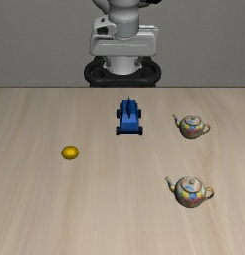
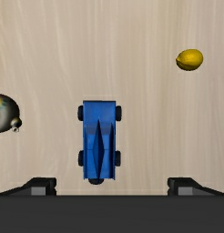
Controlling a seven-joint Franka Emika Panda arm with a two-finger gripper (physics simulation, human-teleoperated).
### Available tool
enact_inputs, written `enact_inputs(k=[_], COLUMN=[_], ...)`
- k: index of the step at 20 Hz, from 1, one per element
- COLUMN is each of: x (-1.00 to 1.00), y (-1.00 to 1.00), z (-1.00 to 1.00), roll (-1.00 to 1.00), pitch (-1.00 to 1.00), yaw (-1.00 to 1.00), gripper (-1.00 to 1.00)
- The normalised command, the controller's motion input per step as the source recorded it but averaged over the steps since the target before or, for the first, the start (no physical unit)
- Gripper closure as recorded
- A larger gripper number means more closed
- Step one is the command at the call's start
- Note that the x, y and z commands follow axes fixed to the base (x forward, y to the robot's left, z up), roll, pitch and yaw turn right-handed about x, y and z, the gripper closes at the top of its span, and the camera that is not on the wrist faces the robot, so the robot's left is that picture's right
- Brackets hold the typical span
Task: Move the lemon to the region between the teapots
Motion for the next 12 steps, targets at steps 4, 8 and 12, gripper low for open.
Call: enact_inputs(k=[4, 8, 12], x=[0.00, 0.00, 0.00], y=[-1.00, -1.00, -1.00], z=[0.00, 0.00, 0.00], roll=[0.00, 0.00, 0.00], pitch=[0.00, 0.00, 0.00], yaw=[0.00, 0.00, 0.00], gripper=[-1.00, -1.00, -1.00])
